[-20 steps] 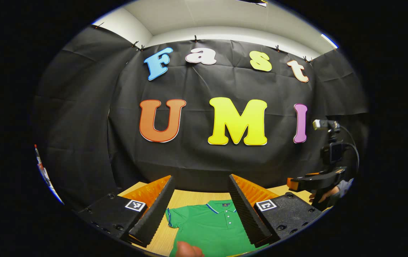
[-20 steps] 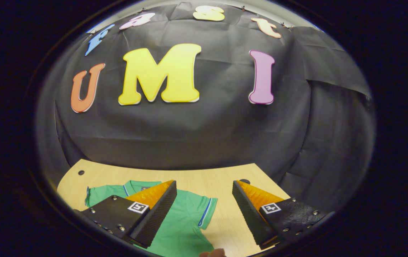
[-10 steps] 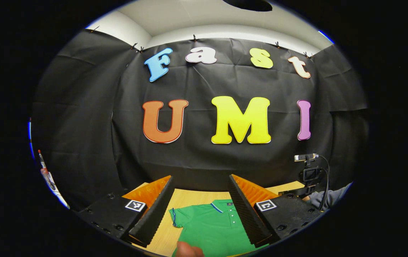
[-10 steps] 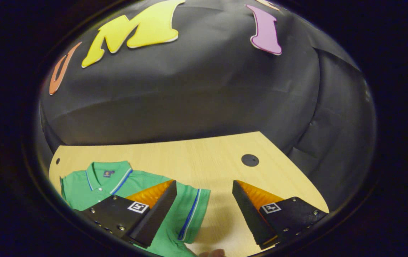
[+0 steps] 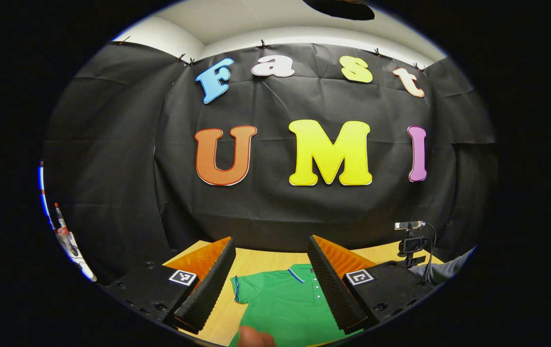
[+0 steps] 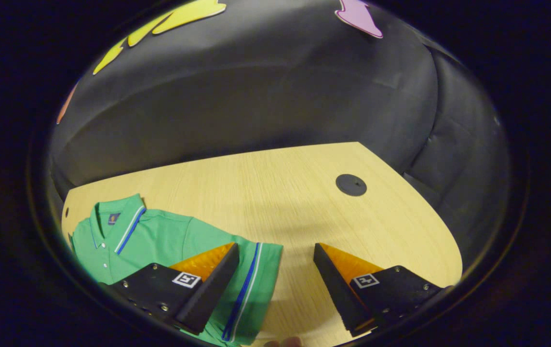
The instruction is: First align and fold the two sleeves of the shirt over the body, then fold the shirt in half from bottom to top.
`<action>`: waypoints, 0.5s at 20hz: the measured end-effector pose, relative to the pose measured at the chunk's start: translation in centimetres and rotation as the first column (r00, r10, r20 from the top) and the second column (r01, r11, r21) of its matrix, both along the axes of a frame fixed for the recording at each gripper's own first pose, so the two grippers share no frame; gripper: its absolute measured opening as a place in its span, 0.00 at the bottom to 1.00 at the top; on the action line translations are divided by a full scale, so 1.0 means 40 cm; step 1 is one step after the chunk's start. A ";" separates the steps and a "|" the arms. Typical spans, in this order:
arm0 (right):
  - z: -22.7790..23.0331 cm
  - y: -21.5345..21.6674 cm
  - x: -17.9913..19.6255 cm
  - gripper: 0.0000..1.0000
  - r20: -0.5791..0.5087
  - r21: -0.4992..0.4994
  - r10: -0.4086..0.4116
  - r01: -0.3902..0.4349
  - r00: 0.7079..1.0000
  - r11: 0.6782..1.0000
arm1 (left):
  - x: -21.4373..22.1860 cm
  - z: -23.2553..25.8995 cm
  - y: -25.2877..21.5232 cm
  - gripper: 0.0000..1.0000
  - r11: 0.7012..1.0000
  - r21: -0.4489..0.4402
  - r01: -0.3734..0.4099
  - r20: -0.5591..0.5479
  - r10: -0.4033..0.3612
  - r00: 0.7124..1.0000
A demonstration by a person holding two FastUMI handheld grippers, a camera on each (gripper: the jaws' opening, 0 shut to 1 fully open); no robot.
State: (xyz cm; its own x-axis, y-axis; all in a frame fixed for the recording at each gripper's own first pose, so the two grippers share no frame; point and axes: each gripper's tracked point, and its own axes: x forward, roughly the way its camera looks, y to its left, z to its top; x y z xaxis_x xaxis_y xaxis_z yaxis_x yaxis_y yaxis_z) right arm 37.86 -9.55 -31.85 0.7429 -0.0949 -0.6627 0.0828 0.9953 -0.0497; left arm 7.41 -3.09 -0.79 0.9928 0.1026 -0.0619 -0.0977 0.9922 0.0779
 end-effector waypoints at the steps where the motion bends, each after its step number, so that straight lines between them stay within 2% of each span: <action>1: -0.004 -0.001 -0.001 0.98 -0.002 0.005 -0.002 0.002 1.000 1.000 | 0.002 -0.002 -0.001 0.96 1.000 0.001 -0.001 -0.004 0.001 1.000; 4: -0.011 0.002 -0.005 1.00 -0.022 0.012 -0.007 0.007 1.000 1.000 | 0.009 -0.015 -0.001 0.96 1.000 -0.008 -0.006 -0.018 0.005 1.000; 5: -0.012 0.008 -0.011 0.98 -0.033 0.020 -0.025 0.026 0.999 0.999 | 0.011 -0.018 -0.002 0.96 1.000 -0.010 -0.006 -0.020 0.006 1.000; 9: -0.002 0.049 -0.020 0.11 -0.064 0.084 -0.020 0.025 0.998 0.996 | 0.014 -0.019 0.007 0.96 1.000 -0.009 -0.017 -0.018 0.017 1.000; 10: -0.003 0.046 -0.026 0.10 -0.067 0.085 -0.029 0.035 0.997 0.996 | 0.012 -0.017 0.011 0.96 1.000 -0.011 -0.022 -0.017 0.022 1.000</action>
State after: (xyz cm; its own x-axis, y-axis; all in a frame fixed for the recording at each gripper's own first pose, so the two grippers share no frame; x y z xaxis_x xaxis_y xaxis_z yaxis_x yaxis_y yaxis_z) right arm 36.83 -7.72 -31.95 0.6951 -0.0587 -0.7166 0.1140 0.9930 0.0293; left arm 7.90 -2.63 -1.48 0.9892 0.1234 -0.0795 -0.1180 0.9906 0.0690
